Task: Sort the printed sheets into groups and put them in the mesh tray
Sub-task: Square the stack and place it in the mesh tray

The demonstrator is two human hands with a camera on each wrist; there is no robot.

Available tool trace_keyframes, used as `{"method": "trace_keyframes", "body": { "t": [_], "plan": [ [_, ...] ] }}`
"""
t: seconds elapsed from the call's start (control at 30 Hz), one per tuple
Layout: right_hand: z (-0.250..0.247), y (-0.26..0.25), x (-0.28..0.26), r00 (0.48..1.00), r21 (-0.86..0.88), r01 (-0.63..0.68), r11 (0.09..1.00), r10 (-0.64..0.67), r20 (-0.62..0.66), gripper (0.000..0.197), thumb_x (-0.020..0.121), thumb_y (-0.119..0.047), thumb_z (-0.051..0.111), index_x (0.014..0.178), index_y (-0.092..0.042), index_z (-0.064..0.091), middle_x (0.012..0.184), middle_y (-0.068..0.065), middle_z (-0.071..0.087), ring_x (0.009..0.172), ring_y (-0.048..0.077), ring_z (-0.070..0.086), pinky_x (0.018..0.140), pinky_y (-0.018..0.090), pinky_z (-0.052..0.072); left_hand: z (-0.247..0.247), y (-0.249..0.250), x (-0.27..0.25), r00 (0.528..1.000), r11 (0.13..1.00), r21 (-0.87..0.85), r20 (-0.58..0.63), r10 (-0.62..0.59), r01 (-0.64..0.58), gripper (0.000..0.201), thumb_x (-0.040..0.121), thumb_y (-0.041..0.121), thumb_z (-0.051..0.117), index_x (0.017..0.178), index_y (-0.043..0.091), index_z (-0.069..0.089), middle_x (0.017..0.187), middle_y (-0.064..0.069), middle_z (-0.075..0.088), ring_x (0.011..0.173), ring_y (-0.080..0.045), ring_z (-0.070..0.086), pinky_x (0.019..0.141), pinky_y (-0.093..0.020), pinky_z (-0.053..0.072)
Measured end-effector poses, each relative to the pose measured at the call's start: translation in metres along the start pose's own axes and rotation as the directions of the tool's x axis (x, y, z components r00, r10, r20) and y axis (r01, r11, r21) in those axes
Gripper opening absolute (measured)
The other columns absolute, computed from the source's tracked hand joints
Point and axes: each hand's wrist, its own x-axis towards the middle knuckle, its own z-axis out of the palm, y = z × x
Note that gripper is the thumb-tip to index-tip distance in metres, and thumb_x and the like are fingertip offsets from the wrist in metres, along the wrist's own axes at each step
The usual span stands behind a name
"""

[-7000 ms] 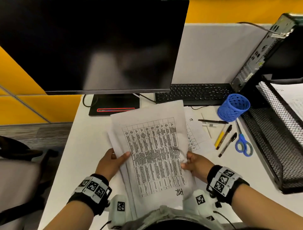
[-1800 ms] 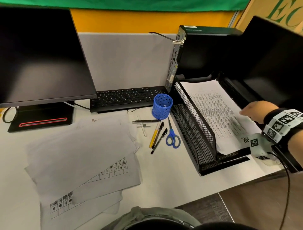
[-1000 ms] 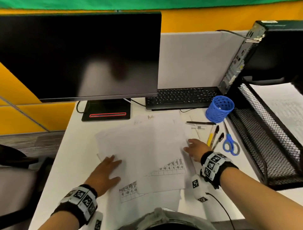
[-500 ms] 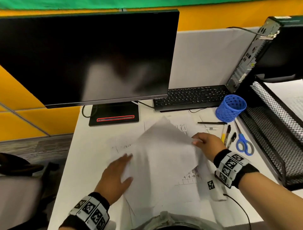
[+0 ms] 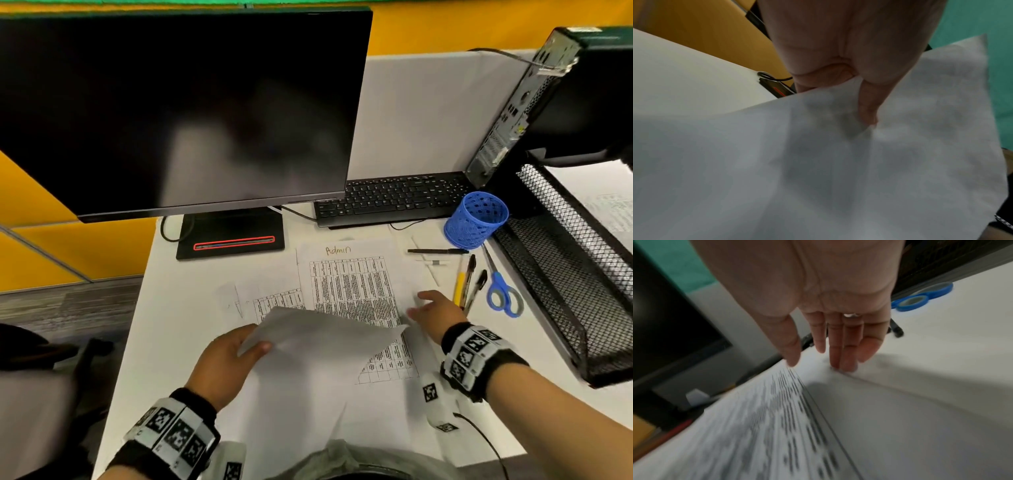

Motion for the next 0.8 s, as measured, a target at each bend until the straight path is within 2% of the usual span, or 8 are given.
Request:
{"method": "trace_keyframes", "body": {
  "t": [0.1, 0.23, 0.33, 0.4, 0.53, 0.63, 0.7, 0.8],
  "plan": [
    [0.021, 0.0, -0.007, 0.999, -0.031, -0.035, 0.999, 0.036, 0.016, 0.064, 0.077, -0.025, 0.071, 0.132, -0.009, 0.042, 0.128, 0.015, 0.057, 0.115, 0.031, 0.055, 0.091, 0.03, 0.043, -0.001, -0.002, -0.006, 0.999, 1.0, -0.02, 0.034, -0.009, 0.01, 0.051, 0.088, 0.016, 0.061, 0.071, 0.064, 0.058, 0.091, 0.03, 0.063, 0.088, 0.002, 0.059, 0.067, -0.008, 0.041],
    [0.029, -0.002, -0.013, 1.0, -0.095, 0.012, 0.995, -0.013, -0.006, 0.038, 0.085, -0.022, 0.061, 0.12, -0.007, 0.054, 0.121, 0.015, 0.062, 0.11, 0.031, 0.057, 0.088, 0.028, 0.042, -0.004, -0.01, -0.014, 0.996, 0.995, -0.045, 0.003, -0.09, 0.09, 0.043, 0.089, 0.016, 0.059, 0.07, 0.054, 0.063, 0.069, 0.034, 0.066, 0.076, 0.008, 0.061, 0.071, -0.008, 0.043],
    [0.017, -0.003, -0.015, 0.999, 0.061, 0.027, 0.998, -0.025, -0.041, 0.045, 0.091, -0.023, 0.056, 0.132, -0.004, 0.049, 0.135, 0.016, 0.054, 0.125, 0.031, 0.048, 0.102, 0.031, 0.035, -0.015, -0.019, -0.019, 0.975, 0.985, -0.127, -0.174, -0.138, 0.117, 0.03, 0.092, 0.013, 0.055, 0.09, 0.042, 0.057, 0.08, 0.027, 0.064, 0.084, -0.01, 0.061, 0.069, -0.016, 0.044],
    [0.002, -0.002, -0.019, 0.995, 0.202, 0.06, 0.978, -0.044, -0.086, 0.047, 0.091, -0.02, 0.056, 0.134, -0.003, 0.047, 0.138, 0.016, 0.051, 0.127, 0.029, 0.046, 0.105, 0.031, 0.032, -0.026, -0.026, -0.018, 0.936, 0.981, -0.138, -0.306, -0.174, 0.138, 0.022, 0.093, 0.01, 0.051, 0.107, 0.024, 0.061, 0.092, 0.005, 0.064, 0.093, -0.024, 0.057, 0.076, -0.029, 0.043],
    [-0.025, 0.001, -0.023, 0.986, 0.461, 0.109, 0.881, -0.039, -0.159, 0.009, 0.09, -0.019, 0.057, 0.086, -0.015, 0.065, 0.115, 0.015, 0.064, 0.096, 0.022, 0.056, 0.089, 0.032, 0.041, -0.051, -0.049, -0.008, 0.842, 0.953, -0.185, -0.449, -0.299, 0.24, 0.032, 0.089, 0.011, 0.051, 0.12, 0.018, 0.056, 0.114, -0.012, 0.064, 0.104, -0.032, 0.057, 0.093, -0.046, 0.046],
    [-0.025, 0.002, -0.023, 0.987, 0.56, 0.101, 0.822, -0.011, -0.162, 0.015, 0.088, -0.021, 0.06, 0.088, -0.007, 0.065, 0.102, 0.027, 0.065, 0.086, 0.021, 0.056, 0.096, 0.046, 0.044, -0.062, -0.053, -0.001, 0.771, 0.915, -0.295, -0.501, -0.392, 0.274, 0.036, 0.087, 0.013, 0.053, 0.122, 0.019, 0.057, 0.118, -0.01, 0.063, 0.107, -0.033, 0.057, 0.095, -0.048, 0.046],
    [-0.014, -0.003, -0.029, 0.992, 0.618, 0.11, 0.779, -0.05, -0.114, 0.009, 0.086, -0.019, 0.064, 0.085, -0.01, 0.066, 0.081, 0.019, 0.065, 0.079, 0.019, 0.055, 0.084, 0.036, 0.051, -0.062, -0.05, 0.003, 0.771, 0.89, -0.371, -0.473, -0.427, 0.266, 0.037, 0.083, 0.017, 0.055, 0.12, 0.022, 0.059, 0.114, -0.007, 0.064, 0.105, -0.032, 0.058, 0.092, -0.048, 0.047],
    [0.012, -0.014, -0.04, 0.989, 0.598, 0.133, 0.79, -0.148, -0.024, 0.009, 0.084, -0.018, 0.066, 0.082, -0.009, 0.064, 0.072, 0.001, 0.062, 0.068, 0.014, 0.054, 0.061, 0.02, 0.042, -0.053, -0.042, 0.011, 0.812, 0.863, -0.442, -0.392, -0.432, 0.246, 0.042, 0.076, 0.023, 0.056, 0.118, 0.028, 0.06, 0.115, -0.005, 0.066, 0.104, -0.031, 0.061, 0.092, -0.05, 0.049]
  ]
}}
